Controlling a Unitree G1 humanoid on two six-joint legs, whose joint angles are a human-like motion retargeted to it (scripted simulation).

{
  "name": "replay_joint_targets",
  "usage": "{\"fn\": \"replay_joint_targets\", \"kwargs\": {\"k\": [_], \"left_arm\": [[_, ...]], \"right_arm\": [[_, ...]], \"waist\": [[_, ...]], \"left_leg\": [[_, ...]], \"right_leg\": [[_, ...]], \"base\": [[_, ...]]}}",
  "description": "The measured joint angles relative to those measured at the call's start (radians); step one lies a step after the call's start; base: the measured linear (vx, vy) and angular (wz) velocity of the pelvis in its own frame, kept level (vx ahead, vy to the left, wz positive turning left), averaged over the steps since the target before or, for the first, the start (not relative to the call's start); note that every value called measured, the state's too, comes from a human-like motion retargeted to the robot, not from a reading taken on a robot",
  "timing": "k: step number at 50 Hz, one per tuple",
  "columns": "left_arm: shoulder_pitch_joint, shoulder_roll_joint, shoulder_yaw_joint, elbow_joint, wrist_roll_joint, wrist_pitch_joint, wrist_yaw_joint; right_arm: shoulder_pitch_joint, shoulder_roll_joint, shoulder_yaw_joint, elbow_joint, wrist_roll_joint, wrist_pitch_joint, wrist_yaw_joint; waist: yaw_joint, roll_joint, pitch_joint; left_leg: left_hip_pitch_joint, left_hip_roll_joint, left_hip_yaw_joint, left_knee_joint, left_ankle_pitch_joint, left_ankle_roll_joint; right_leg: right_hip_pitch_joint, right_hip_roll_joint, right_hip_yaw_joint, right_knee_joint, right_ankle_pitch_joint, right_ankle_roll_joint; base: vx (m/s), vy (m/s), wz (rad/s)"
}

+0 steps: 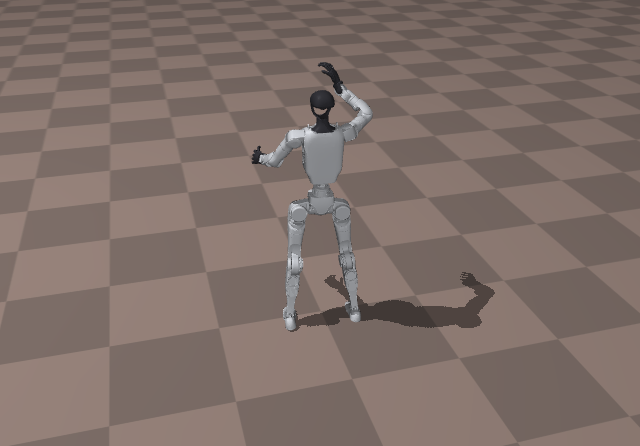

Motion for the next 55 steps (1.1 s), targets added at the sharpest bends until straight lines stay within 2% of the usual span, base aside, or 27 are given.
{"fn": "replay_joint_targets", "kwargs": {"k": [7, 14, 20, 25, 29, 32, 35, 38, 42, 45, 47, 51, 55], "left_arm": [[-0.043, 0.178, -0.092, -0.456, -0.089, -0.062, -0.072], [0.085, 0.280, -0.076, -0.833, -0.142, -0.153, -0.142], [0.230, 0.331, -0.030, -1.003, 0.011, -0.210, -0.168], [0.289, 0.352, -0.044, -1.035, 0.166, -0.228, -0.194], [0.320, 0.298, -0.084, -0.941, 0.224, -0.221, -0.163], [0.349, 0.240, -0.108, -0.805, 0.347, -0.222, -0.133], [0.349, 0.158, -0.138, -0.594, 0.477, -0.214, -0.104], [0.356, 0.029, -0.149, -0.317, 0.488, -0.185, -0.087], [0.331, -0.178, -0.088, 0.133, 0.345, -0.101, -0.029], [0.315, -0.287, 0.009, 0.405, 0.197, -0.031, 0.010], [0.298, -0.323, 0.084, 0.511, 0.088, 0.007, 0.037], [0.310, -0.351, 0.203, 0.561, -0.105, 0.019, 0.007], [0.344, -0.332, 0.219, 0.482, -0.205, 0.032, -0.073]], "right_arm": [[0.652, 0.109, -0.242, -0.220, -0.401, 0.057, 0.107], [1.064, 0.147, -0.375, -0.289, -0.692, 0.034, 0.157], [1.338, 0.153, -0.487, -0.328, -0.817, 0.003, 0.143], [1.514, 0.175, -0.511, -0.339, -0.855, -0.014, 0.137], [1.591, 0.213, -0.486, -0.294, -0.932, -0.014, 0.116], [1.622, 0.253, -0.447, -0.201, -1.005, -0.020, 0.097], [1.600, 0.326, -0.375, -0.003, -1.053, -0.005, 0.066], [1.574, 0.451, -0.317, 0.276, -1.007, 0.033, 0.042], [1.533, 0.646, -0.325, 0.690, -0.758, 0.101, 0.054], [1.518, 0.757, -0.425, 0.951, -0.542, 0.114, 0.165], [1.492, 0.797, -0.494, 1.072, -0.420, 0.138, 0.180], [1.484, 0.822, -0.584, 1.154, -0.255, 0.150, 0.229], [1.495, 0.793, -0.603, 1.090, -0.179, 0.148, 0.287]], "waist": [[-0.029, 0.006, 0.043], [-0.034, 0.012, 0.080], [-0.035, 0.010, 0.097], [-0.029, 0.006, 0.096], [-0.023, 0.003, 0.089], [-0.021, 0.002, 0.076], [-0.015, 0.001, 0.075], [-0.011, 0.001, 0.071], [-0.007, 0.004, 0.065], [-0.010, 0.011, 0.055], [-0.007, 0.014, 0.065], [-0.007, 0.015, 0.085], [-0.009, 0.015, 0.101]], "left_leg": [[-0.004, -0.006, -0.005, 0.006, 0.000, 0.006], [-0.012, -0.010, 0.005, 0.006, 0.001, 0.008], [-0.020, -0.014, 0.009, 0.007, -0.001, 0.008], [-0.030, -0.017, 0.000, 0.011, -0.002, 0.011], [-0.036, -0.019, -0.009, 0.012, -0.001, 0.016], [-0.046, -0.019, -0.012, 0.032, -0.016, 0.027], [-0.038, -0.017, -0.014, 0.017, -0.006, 0.020], [-0.033, -0.015, -0.010, 0.014, -0.006, 0.022], [-0.029, -0.012, -0.005, 0.012, -0.006, 0.027], [-0.037, -0.007, -0.004, 0.040, -0.030, 0.039], [-0.024, -0.005, -0.006, 0.021, -0.016, 0.028], [-0.020, -0.003, -0.006, 0.018, -0.014, 0.026], [-0.024, -0.003, -0.007, 0.017, -0.011, 0.023]], "right_leg": [[-0.004, -0.005, -0.003, 0.009, -0.004, 0.000], [-0.020, -0.009, 0.010, 0.014, -0.003, 0.005], [-0.032, -0.012, 0.015, 0.018, -0.005, 0.010], [-0.036, -0.016, 0.006, 0.020, -0.009, 0.012], [-0.037, -0.018, -0.003, 0.022, -0.014, 0.011], [-0.043, -0.018, -0.010, 0.039, -0.025, 0.012], [-0.036, -0.017, -0.009, 0.027, -0.021, 0.007], [-0.034, -0.015, -0.008, 0.027, -0.024, 0.001], [-0.034, -0.011, -0.005, 0.027, -0.025, -0.014], [-0.036, -0.006, -0.008, 0.042, -0.035, -0.033], [-0.024, -0.003, -0.004, 0.026, -0.028, -0.041], [-0.022, -0.002, -0.003, 0.024, -0.026, -0.046], [-0.023, -0.002, -0.006, 0.022, -0.023, -0.044]], "base": [[0.00, 0.00, 0.00], [0.00, 0.00, 0.00], [0.00, 0.00, 0.00], [0.00, 0.00, 0.00], [0.00, 0.00, 0.00], [0.00, 0.00, 0.00], [0.00, 0.00, 0.00], [0.00, 0.00, 0.00], [0.00, 0.00, 0.00], [0.00, 0.00, 0.00], [0.00, 0.00, 0.00], [0.00, 0.00, 0.00], [0.00, 0.00, 0.00]]}}
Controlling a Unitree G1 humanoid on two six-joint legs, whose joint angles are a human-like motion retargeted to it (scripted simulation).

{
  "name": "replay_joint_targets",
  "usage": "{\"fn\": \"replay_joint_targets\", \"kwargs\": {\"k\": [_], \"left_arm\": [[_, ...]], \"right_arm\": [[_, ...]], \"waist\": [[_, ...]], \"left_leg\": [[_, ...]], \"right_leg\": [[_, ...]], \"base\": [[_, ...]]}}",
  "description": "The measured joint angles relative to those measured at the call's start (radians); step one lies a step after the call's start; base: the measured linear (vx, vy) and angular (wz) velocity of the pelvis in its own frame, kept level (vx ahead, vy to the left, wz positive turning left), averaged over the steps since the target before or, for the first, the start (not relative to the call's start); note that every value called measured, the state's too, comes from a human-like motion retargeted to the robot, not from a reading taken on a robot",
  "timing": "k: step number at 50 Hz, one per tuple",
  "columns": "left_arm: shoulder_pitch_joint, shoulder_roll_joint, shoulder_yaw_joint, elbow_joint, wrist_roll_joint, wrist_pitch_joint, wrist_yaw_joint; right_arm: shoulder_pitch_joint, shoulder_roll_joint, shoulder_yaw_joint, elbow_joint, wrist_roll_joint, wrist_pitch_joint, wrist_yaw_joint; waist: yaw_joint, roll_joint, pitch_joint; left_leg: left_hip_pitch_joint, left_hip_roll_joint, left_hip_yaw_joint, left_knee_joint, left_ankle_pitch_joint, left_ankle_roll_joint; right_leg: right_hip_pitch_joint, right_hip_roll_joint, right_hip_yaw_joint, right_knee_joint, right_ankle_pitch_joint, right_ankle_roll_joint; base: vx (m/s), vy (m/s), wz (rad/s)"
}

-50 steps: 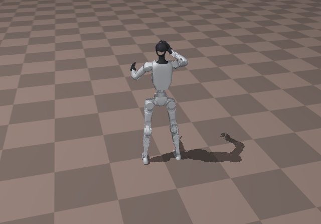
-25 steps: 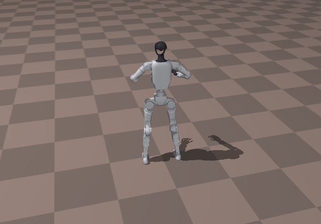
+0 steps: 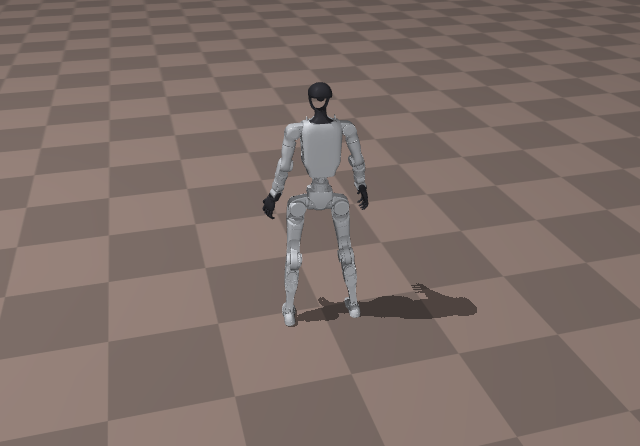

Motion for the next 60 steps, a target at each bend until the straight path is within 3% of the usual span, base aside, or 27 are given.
{"fn": "replay_joint_targets", "kwargs": {"k": [2, 5, 10, 15, 18, 23, 29, 36, 38, 40, 43, 46, 50, 52, 55, 60], "left_arm": [[0.026, 0.032, -0.035, -0.109, -0.003, 0.007, -0.005], [0.011, 0.113, -0.130, -0.331, -0.027, 0.011, 0.002], [-0.134, 0.390, -0.388, -0.870, -0.080, -0.075, -0.022], [-0.543, 0.710, -0.591, -1.375, -0.026, -0.215, -0.023], [-0.876, 0.824, -0.709, -1.550, 0.035, -0.290, 0.006], [-1.396, 0.900, -0.962, -1.680, 0.160, -0.361, 0.048], [-1.695, 1.050, -1.160, -1.745, 0.245, -0.396, 0.012], [-1.607, 1.635, -1.143, -1.744, 0.322, -0.463, 0.128], [-1.765, 1.854, -1.319, -1.716, 0.288, -0.481, 0.143], [-1.804, 2.024, -1.362, -1.695, 0.233, -0.465, 0.111], [-1.801, 2.034, -1.362, -1.651, 0.199, -0.444, 0.057], [-1.793, 1.993, -1.362, -1.698, 0.241, -0.457, 0.063], [-1.791, 1.721, -1.362, -1.747, 0.319, -0.454, 0.090], [-1.790, 1.558, -1.346, -1.750, 0.336, -0.444, 0.083], [-1.700, 1.316, -1.215, -1.730, 0.342, -0.417, 0.040], [-1.679, 1.066, -1.160, -1.665, 0.333, -0.376, 0.032]], "right_arm": [[0.003, -0.037, 0.006, -0.080, -0.009, -0.002, 0.006], [-0.047, -0.122, 0.047, -0.237, -0.020, -0.008, -0.039], [-0.231, -0.362, 0.179, -0.628, -0.128, -0.066, -0.075], [-0.617, -0.668, 0.403, -1.078, -0.298, -0.143, -0.030], [-0.948, -0.788, 0.576, -1.303, -0.370, -0.183, -0.013], [-1.460, -0.827, 0.856, -1.553, -0.430, -0.224, -0.011], [-1.719, -0.929, 1.052, -1.735, -0.404, -0.269, 0.002], [-1.647, -1.505, 1.092, -1.777, -0.393, -0.325, -0.099], [-1.702, -1.664, 1.161, -1.710, -0.360, -0.334, -0.121], [-1.722, -1.773, 1.178, -1.648, -0.319, -0.321, -0.097], [-1.729, -1.831, 1.178, -1.595, -0.293, -0.317, -0.050], [-1.751, -1.731, 1.178, -1.605, -0.346, -0.317, -0.074], [-1.781, -1.480, 1.162, -1.627, -0.438, -0.302, -0.097], [-1.742, -1.331, 1.079, -1.624, -0.471, -0.291, -0.080], [-1.654, -1.124, 0.941, -1.619, -0.519, -0.275, -0.035], [-1.669, -0.877, 0.930, -1.586, -0.541, -0.242, -0.025]], "waist": [[-0.005, -0.002, -0.014], [-0.002, -0.001, -0.004], [0.001, 0.003, -0.036], [0.001, 0.003, -0.085], [-0.002, 0.002, -0.108], [-0.006, -0.001, -0.130], [-0.013, -0.007, -0.128], [-0.057, -0.017, -0.067], [-0.086, -0.014, -0.059], [-0.107, -0.016, -0.047], [-0.101, -0.021, -0.046], [-0.108, -0.020, -0.052], [-0.090, -0.012, -0.072], [-0.081, -0.010, -0.080], [-0.066, -0.011, -0.099], [-0.044, -0.003, -0.133]], "left_leg": [[-0.031, -0.003, 0.006, 0.038, -0.023, 0.019], [-0.008, -0.003, -0.001, -0.003, 0.005, 0.001], [-0.011, -0.006, -0.002, -0.005, 0.007, 0.000], [-0.014, -0.009, -0.006, -0.001, 0.005, -0.006], [-0.016, -0.009, -0.009, 0.002, 0.005, -0.012], [-0.019, -0.007, -0.011, 0.005, 0.005, -0.020], [-0.017, -0.004, -0.011, 0.003, 0.005, -0.031], [-0.012, 0.018, -0.010, 0.007, 0.002, -0.059], [-0.031, 0.023, -0.010, 0.024, -0.008, -0.059], [-0.029, 0.013, -0.011, 0.015, -0.002, -0.060], [-0.027, 0.012, -0.009, 0.011, 0.000, -0.060], [-0.023, 0.013, -0.005, 0.009, 0.000, -0.060], [-0.011, 0.014, -0.002, 0.008, 0.000, -0.060], [-0.006, 0.011, -0.004, 0.008, 0.001, -0.056], [-0.002, -0.001, -0.009, 0.007, 0.004, -0.044], [-0.014, -0.004, -0.014, 0.009, 0.009, -0.028]], "right_leg": [[-0.028, -0.004, -0.007, 0.031, -0.013, 0.006], [-0.007, -0.003, -0.002, -0.003, 0.005, 0.007], [-0.009, -0.007, -0.003, -0.006, 0.010, 0.018], [-0.006, -0.009, -0.004, -0.009, 0.015, 0.033], [-0.005, -0.010, -0.006, -0.011, 0.017, 0.041], [-0.004, -0.009, -0.009, -0.015, 0.020, 0.047], [0.000, -0.006, -0.012, -0.019, 0.025, 0.056], [0.011, 0.018, -0.019, -0.025, 0.034, 0.058], [-0.005, 0.023, -0.024, -0.013, 0.030, 0.058], [-0.002, 0.018, -0.021, -0.024, 0.035, 0.058], [-0.002, 0.017, -0.020, -0.024, 0.034, 0.058], [-0.002, 0.017, -0.014, -0.023, 0.033, 0.058], [0.006, 0.015, -0.010, -0.020, 0.030, 0.058], [0.010, 0.010, -0.010, -0.016, 0.027, 0.058], [0.012, -0.003, -0.011, -0.009, 0.022, 0.058], [0.002, -0.005, -0.012, -0.005, 0.022, 0.046]], "base": [[0.00, 0.00, 0.00], [0.00, 0.00, 0.00], [0.00, 0.00, 0.00], [0.00, 0.00, 0.00], [0.00, 0.00, 0.00], [0.00, 0.00, 0.00], [0.00, 0.00, 0.00], [0.00, 0.00, 0.00], [0.00, 0.00, 0.00], [0.00, 0.00, 0.00], [0.00, 0.00, 0.00], [0.00, 0.00, 0.00], [0.00, 0.00, 0.00], [0.00, 0.00, 0.00], [0.00, 0.00, 0.00], [0.00, 0.00, 0.00]]}}
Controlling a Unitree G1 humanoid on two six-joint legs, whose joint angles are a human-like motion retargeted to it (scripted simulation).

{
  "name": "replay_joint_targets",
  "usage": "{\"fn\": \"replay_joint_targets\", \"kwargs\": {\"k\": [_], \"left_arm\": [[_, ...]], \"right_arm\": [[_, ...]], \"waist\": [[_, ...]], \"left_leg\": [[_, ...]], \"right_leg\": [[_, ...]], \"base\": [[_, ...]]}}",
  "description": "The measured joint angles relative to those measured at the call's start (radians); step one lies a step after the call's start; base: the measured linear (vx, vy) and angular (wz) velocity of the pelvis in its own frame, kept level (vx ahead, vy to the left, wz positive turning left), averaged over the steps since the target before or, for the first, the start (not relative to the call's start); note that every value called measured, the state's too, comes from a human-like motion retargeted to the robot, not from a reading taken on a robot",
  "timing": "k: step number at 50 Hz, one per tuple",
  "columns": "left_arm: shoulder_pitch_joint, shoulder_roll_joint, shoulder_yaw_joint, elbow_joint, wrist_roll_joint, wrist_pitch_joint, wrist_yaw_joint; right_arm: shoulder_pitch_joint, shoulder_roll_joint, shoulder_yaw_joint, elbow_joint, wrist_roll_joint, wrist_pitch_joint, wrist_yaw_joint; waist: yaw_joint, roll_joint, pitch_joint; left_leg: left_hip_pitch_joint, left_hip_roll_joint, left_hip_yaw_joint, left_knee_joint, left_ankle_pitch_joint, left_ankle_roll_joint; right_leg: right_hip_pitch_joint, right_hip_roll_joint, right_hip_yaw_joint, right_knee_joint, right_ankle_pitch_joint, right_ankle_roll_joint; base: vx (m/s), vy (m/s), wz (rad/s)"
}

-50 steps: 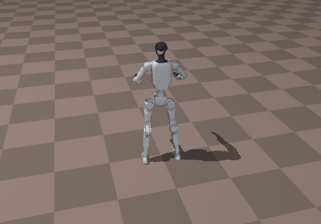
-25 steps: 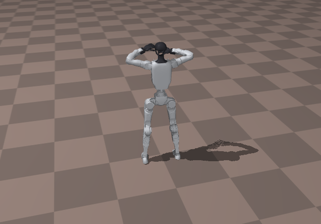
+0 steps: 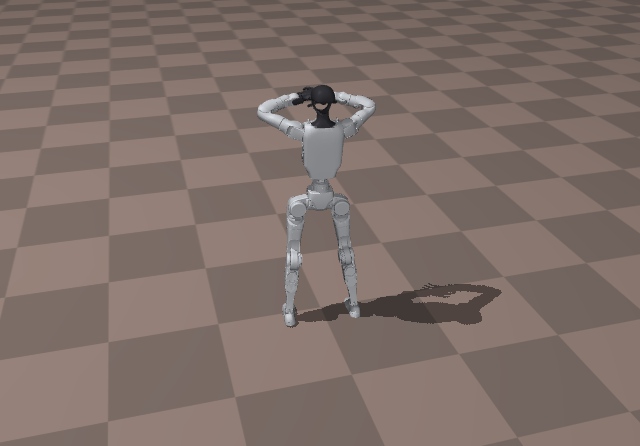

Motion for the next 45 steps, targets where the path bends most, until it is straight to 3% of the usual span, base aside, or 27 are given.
{"fn": "replay_joint_targets", "kwargs": {"k": [5, 8, 10, 12, 13, 14, 15, 17, 20, 23, 26, 31, 32, 35, 40, 43, 45], "left_arm": [[0.032, 0.024, -0.013, 0.026, 0.007, -0.003, -0.007], [0.124, 0.196, 0.019, 0.000, 0.014, -0.022, -0.003], [0.249, 0.338, 0.107, -0.005, 0.029, -0.037, 0.016], [0.524, 0.477, 0.336, 0.043, 0.050, -0.048, 0.055], [0.597, 0.548, 0.377, 0.090, 0.049, -0.053, 0.080], [0.483, 0.670, 0.250, 0.093, 0.050, -0.056, 0.090], [0.275, 0.818, 0.038, 0.074, 0.051, -0.058, 0.094], [-0.027, 0.969, -0.202, 0.038, 0.075, -0.036, 0.062], [-0.014, 0.969, -0.202, 0.120, 0.076, -0.014, 0.039], [-0.018, 0.969, -0.202, 0.096, 0.081, -0.013, 0.033], [-0.034, 0.944, -0.202, 0.025, 0.077, -0.010, 0.027], [-0.011, 0.597, -0.201, 0.060, -0.008, 0.019, 0.026], [0.122, 0.480, -0.090, 0.101, -0.026, 0.025, 0.022], [1.130, 0.024, 0.800, 0.172, -0.017, 0.058, -0.056], [1.134, -0.333, 0.717, 0.464, -0.077, 0.142, -0.130], [1.250, -0.527, 0.756, 0.673, -0.040, 0.177, -0.141], [1.291, -0.631, 0.800, 0.814, -0.042, 0.214, -0.131]], "right_arm": [[0.015, 0.002, 0.033, -0.008, 0.029, -0.010, 0.000], [0.106, -0.171, 0.009, -0.059, 0.052, -0.032, -0.006], [0.257, -0.351, -0.087, -0.081, 0.064, -0.048, -0.031], [0.713, -0.465, -0.474, -0.026, 0.044, -0.054, -0.076], [1.000, -0.463, -0.720, 0.043, 0.029, -0.052, -0.099], [1.354, -0.402, -1.045, 0.077, 0.001, -0.051, -0.105], [1.741, -0.310, -1.411, 0.092, -0.032, -0.050, -0.101], [2.319, -0.096, -1.986, 0.036, -0.034, -0.042, -0.062], [2.574, 0.129, -2.182, 0.048, -0.020, -0.034, -0.022], [2.588, 0.156, -2.195, -0.001, -0.020, -0.039, -0.013], [2.447, 0.045, -2.107, -0.063, -0.026, -0.038, -0.007], [1.916, -0.057, -1.693, -0.107, -0.014, -0.017, 0.017], [1.780, -0.059, -1.575, -0.096, -0.013, -0.011, 0.017], [1.306, -0.134, -1.081, -0.045, 0.009, 0.011, 0.009], [0.955, 0.199, -0.724, 0.152, 0.050, 0.049, 0.034], [0.992, 0.381, -0.661, 0.309, 0.077, 0.064, 0.041], [1.028, 0.469, -0.662, 0.416, 0.104, 0.083, 0.037]], "waist": [[0.013, -0.004, 0.007], [0.017, -0.012, 0.023], [0.028, -0.015, 0.038], [0.023, -0.026, 0.050], [0.011, -0.044, 0.041], [-0.009, -0.074, 0.042], [-0.031, -0.109, 0.048], [0.006, -0.108, 0.097], [0.059, -0.118, 0.099], [0.055, -0.122, 0.102], [0.023, -0.126, 0.105], [0.031, -0.168, 0.116], [0.041, -0.167, 0.116], [0.033, -0.032, 0.070], [0.015, -0.021, 0.086], [0.011, -0.017, 0.060], [0.016, -0.019, 0.080]], "left_leg": [[-0.001, 0.000, -0.002, -0.003, 0.001, -0.004], [0.000, -0.003, -0.004, -0.004, 0.004, -0.005], [-0.001, 0.001, -0.006, -0.005, 0.004, -0.010], [-0.001, 0.008, -0.008, -0.006, 0.006, -0.019], [-0.006, 0.009, -0.011, -0.006, 0.007, -0.019], [-0.012, 0.011, -0.015, -0.006, 0.008, -0.022], [-0.019, 0.012, -0.019, -0.006, 0.009, -0.027], [-0.026, 0.015, -0.024, -0.003, 0.008, -0.030], [-0.035, 0.016, -0.027, 0.000, 0.007, -0.031], [-0.036, 0.010, -0.029, 0.002, 0.006, -0.026], [-0.028, 0.003, -0.026, 0.003, 0.003, -0.020], [0.001, -0.013, -0.019, 0.004, -0.002, -0.006], [0.008, -0.015, -0.018, 0.005, -0.004, -0.004], [0.027, -0.009, -0.010, -0.004, -0.004, 0.003], [0.042, -0.006, -0.004, 0.009, -0.018, 0.010], [0.044, -0.003, 0.005, 0.015, -0.027, 0.020], [0.052, 0.000, 0.006, 0.011, -0.024, 0.015]], "right_leg": [[-0.002, 0.000, -0.001, 0.000, 0.000, 0.001], [0.000, -0.003, -0.005, 0.001, 0.003, 0.008], [0.001, 0.001, -0.008, -0.001, 0.006, 0.012], [0.002, 0.008, -0.013, -0.002, 0.008, 0.012], [-0.001, 0.009, -0.017, -0.002, 0.009, 0.012], [-0.005, 0.010, -0.021, -0.001, 0.009, 0.012], [-0.010, 0.012, -0.026, -0.001, 0.009, 0.012], [-0.013, 0.015, -0.032, -0.001, 0.009, 0.012], [-0.017, 0.016, -0.036, -0.003, 0.010, 0.012], [-0.018, 0.010, -0.036, 0.000, 0.007, 0.012], [-0.013, 0.002, -0.031, 0.005, 0.002, 0.012], [0.005, -0.014, -0.018, 0.021, -0.012, 0.011], [0.010, -0.016, -0.015, 0.023, -0.014, 0.009], [0.030, -0.009, -0.008, -0.001, -0.005, -0.001], [0.039, -0.004, 0.001, 0.019, -0.022, -0.020], [0.040, -0.001, 0.004, 0.017, -0.024, -0.026], [0.043, 0.002, 0.010, 0.021, -0.027, -0.032]], "base": [[0.00, 0.00, 0.00], [0.00, 0.00, 0.00], [0.00, 0.00, 0.00], [0.00, 0.00, 0.00], [0.00, 0.00, 0.00], [0.00, -0.04, 0.21], [0.01, -0.04, 0.19], [0.00, 0.00, 0.00], [0.00, 0.00, 0.00], [0.00, 0.00, 0.00], [0.00, 0.00, 0.00], [0.00, 0.00, 0.00], [0.00, 0.00, 0.00], [0.00, 0.00, 0.00], [0.00, 0.00, 0.00], [0.00, 0.00, 0.00], [0.00, 0.00, 0.00]]}}
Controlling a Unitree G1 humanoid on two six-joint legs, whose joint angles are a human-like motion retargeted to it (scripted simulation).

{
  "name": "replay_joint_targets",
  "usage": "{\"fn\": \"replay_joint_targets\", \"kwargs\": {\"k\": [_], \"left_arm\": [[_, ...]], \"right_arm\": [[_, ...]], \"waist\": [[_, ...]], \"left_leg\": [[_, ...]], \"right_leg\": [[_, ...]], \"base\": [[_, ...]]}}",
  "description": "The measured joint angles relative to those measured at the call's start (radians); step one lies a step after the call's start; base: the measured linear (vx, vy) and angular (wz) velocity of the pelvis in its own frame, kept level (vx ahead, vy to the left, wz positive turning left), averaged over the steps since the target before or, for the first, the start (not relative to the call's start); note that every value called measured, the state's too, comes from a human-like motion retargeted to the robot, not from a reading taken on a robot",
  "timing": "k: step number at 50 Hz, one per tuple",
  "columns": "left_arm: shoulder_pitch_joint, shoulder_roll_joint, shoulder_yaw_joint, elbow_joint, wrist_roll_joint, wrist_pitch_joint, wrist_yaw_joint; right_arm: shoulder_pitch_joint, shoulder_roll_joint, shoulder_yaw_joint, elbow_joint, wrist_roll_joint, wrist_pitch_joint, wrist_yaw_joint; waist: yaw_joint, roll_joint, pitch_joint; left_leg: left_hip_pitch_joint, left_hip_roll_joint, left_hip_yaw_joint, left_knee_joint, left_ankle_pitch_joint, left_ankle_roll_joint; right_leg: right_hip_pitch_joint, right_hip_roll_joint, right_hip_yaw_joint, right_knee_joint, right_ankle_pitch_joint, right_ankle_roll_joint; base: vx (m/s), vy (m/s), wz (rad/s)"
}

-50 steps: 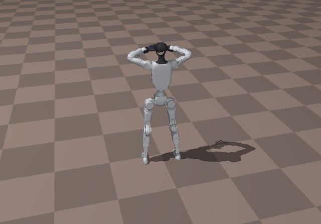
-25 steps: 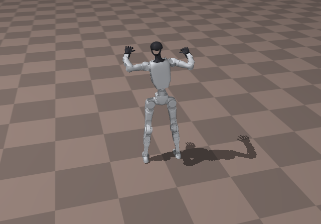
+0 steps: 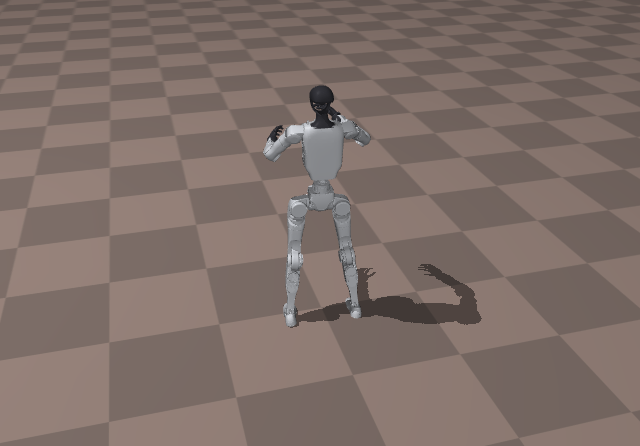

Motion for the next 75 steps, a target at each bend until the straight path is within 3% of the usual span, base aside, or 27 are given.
{"fn": "replay_joint_targets", "kwargs": {"k": [5, 10, 18, 25, 28, 30, 35, 37, 40, 43, 45, 49, 53, 56, 62, 65, 68, 72, 75], "left_arm": [[0.160, -0.212, 0.102, 0.314, -0.137, 0.045, 0.101], [0.318, -0.338, 0.188, 0.568, -0.291, 0.060, 0.163], [0.506, -0.458, 0.326, 0.853, -0.236, 0.047, 0.197], [0.416, -0.509, 0.397, 0.956, -0.268, 0.029, 0.252], [0.294, -0.479, 0.335, 0.927, -0.307, 0.034, 0.264], [0.171, -0.431, 0.259, 0.867, -0.370, 0.050, 0.275], [-0.266, -0.218, 0.122, 0.613, -0.602, 0.097, 0.226], [-0.478, -0.095, 0.066, 0.483, -0.766, 0.099, 0.256], [-0.792, 0.124, -0.043, 0.321, -0.934, 0.030, 0.254], [-1.131, 0.384, -0.194, 0.275, -0.969, -0.042, 0.247], [-1.387, 0.514, -0.312, 0.314, -0.953, -0.026, 0.205], [-2.099, 0.554, -0.768, 0.576, -0.981, -0.096, 0.259], [-2.493, 0.462, -0.918, 0.720, -0.853, -0.024, 0.191], [-2.623, 0.406, -0.987, 0.773, -0.818, -0.006, 0.189], [-2.497, 0.351, -0.949, 0.740, -0.841, -0.017, 0.210], [-2.283, 0.319, -0.814, 0.673, -0.870, -0.023, 0.199], [-2.000, 0.334, -0.747, 0.551, -0.916, -0.069, 0.288], [-1.671, 0.262, -0.610, 0.526, -0.917, -0.014, 0.301], [-1.544, 0.210, -0.587, 0.531, -0.937, 0.024, 0.289]], "right_arm": [[0.189, 0.159, -0.010, 0.284, 0.125, 0.036, -0.063], [0.377, 0.231, -0.043, 0.503, 0.243, 0.053, -0.112], [0.594, 0.230, -0.123, 0.575, 0.199, 0.032, -0.115], [0.637, 0.269, -0.180, 0.678, 0.153, 0.041, -0.214], [0.665, 0.294, -0.164, 0.805, 0.174, 0.067, -0.197], [0.689, 0.310, -0.129, 0.914, 0.206, 0.101, -0.194], [0.858, 0.365, -0.092, 1.169, 0.238, 0.193, 0.009], [0.966, 0.381, -0.079, 1.184, 0.259, 0.290, 0.052], [1.138, 0.378, -0.094, 1.181, 0.242, 0.323, 0.135], [1.288, 0.342, -0.132, 1.168, 0.213, 0.328, 0.198], [1.368, 0.308, -0.172, 1.174, 0.173, 0.344, 0.291], [1.461, 0.292, -0.286, 1.217, 0.258, 0.306, 0.158], [1.453, 0.315, -0.421, 1.268, 0.270, 0.306, 0.144], [1.345, 0.327, -0.415, 1.272, 0.335, 0.300, 0.066], [0.924, 0.328, -0.262, 1.247, 0.432, 0.288, -0.059], [0.672, 0.311, -0.192, 1.199, 0.423, 0.295, -0.075], [0.450, 0.276, -0.140, 1.112, 0.509, 0.255, -0.203], [0.218, 0.252, -0.031, 1.046, 0.575, 0.240, -0.239], [0.134, 0.243, 0.073, 1.037, 0.586, 0.243, -0.234]], "waist": [[0.014, 0.000, 0.021], [0.022, 0.004, 0.039], [0.002, 0.008, 0.057], [-0.031, 0.034, 0.085], [-0.057, 0.049, 0.057], [-0.057, 0.062, 0.053], [-0.049, 0.079, 0.033], [-0.045, 0.074, 0.022], [-0.058, 0.089, 0.014], [-0.089, 0.113, 0.007], [-0.107, 0.137, -0.004], [-0.092, 0.163, -0.032], [-0.064, 0.168, -0.066], [-0.042, 0.158, -0.072], [-0.013, 0.113, -0.063], [-0.008, 0.088, -0.060], [-0.008, 0.078, -0.068], [-0.009, 0.076, -0.083], [-0.008, 0.074, -0.095]], "left_leg": [[0.016, 0.005, 0.011, -0.008, -0.001, 0.005], [0.020, 0.010, 0.021, -0.015, -0.001, 0.007], [-0.015, 0.017, 0.072, 0.024, -0.031, 0.031], [0.015, 0.027, 0.115, -0.025, 0.003, 0.009], [-0.022, 0.022, 0.117, 0.017, -0.022, 0.039], [-0.007, 0.019, 0.100, -0.021, 0.007, 0.022], [-0.014, 0.002, 0.052, -0.022, 0.017, 0.036], [-0.032, -0.010, 0.042, -0.017, 0.022, 0.051], [-0.036, -0.015, 0.029, -0.030, 0.040, 0.041], [-0.043, -0.009, 0.040, -0.036, 0.044, 0.018], [-0.051, -0.003, 0.053, -0.038, 0.047, 0.005], [-0.064, 0.024, 0.095, -0.055, 0.053, -0.022], [-0.072, 0.034, 0.116, -0.066, 0.053, -0.030], [-0.075, 0.029, 0.115, -0.074, 0.054, -0.023], [-0.062, 0.008, 0.084, -0.083, 0.056, -0.002], [-0.049, 0.001, 0.066, -0.078, 0.053, 0.005], [-0.033, -0.006, 0.051, -0.072, 0.050, 0.013], [-0.017, -0.012, 0.034, -0.058, 0.042, 0.022], [-0.014, -0.014, 0.026, -0.052, 0.040, 0.026]], "right_leg": [[0.006, 0.005, 0.007, 0.002, -0.005, -0.010], [0.001, 0.010, 0.015, 0.003, -0.007, -0.015], [-0.061, 0.021, 0.053, 0.042, -0.016, -0.014], [-0.075, 0.041, 0.110, 0.027, 0.010, -0.024], [-0.100, 0.034, 0.099, 0.049, -0.001, -0.018], [-0.088, 0.032, 0.098, 0.028, 0.010, -0.026], [-0.063, 0.006, 0.046, 0.018, -0.001, -0.017], [-0.072, -0.009, 0.028, 0.022, -0.005, 0.003], [-0.066, -0.018, 0.011, 0.007, 0.001, 0.016], [-0.076, -0.014, 0.013, -0.001, 0.008, 0.030], [-0.090, -0.007, 0.022, -0.004, 0.014, 0.036], [-0.128, 0.024, 0.052, -0.014, 0.037, 0.045], [-0.149, 0.037, 0.071, -0.024, 0.049, 0.045], [-0.154, 0.033, 0.073, -0.030, 0.050, 0.045], [-0.131, 0.007, 0.051, -0.028, 0.038, 0.038], [-0.108, 0.000, 0.038, -0.022, 0.029, 0.031], [-0.085, -0.009, 0.025, -0.013, 0.021, 0.024], [-0.059, -0.014, 0.014, -0.003, 0.010, 0.014], [-0.051, -0.017, 0.007, -0.001, 0.007, 0.010]], "base": [[0.00, 0.00, 0.00], [0.00, 0.00, 0.00], [0.01, 0.01, -0.24], [-0.01, 0.00, -0.34], [-0.01, 0.01, 0.07], [0.00, 0.00, 0.21], [0.01, 0.00, 0.45], [0.02, 0.00, 0.37], [0.02, -0.01, 0.17], [0.00, 0.00, 0.00], [0.02, -0.02, -0.29], [0.02, -0.06, -0.45], [0.01, 0.00, -0.21], [0.00, 0.00, 0.00], [-0.02, 0.05, 0.23], [-0.02, 0.02, 0.27], [-0.01, 0.02, 0.22], [0.00, 0.01, 0.09], [0.00, 0.00, 0.00]]}}
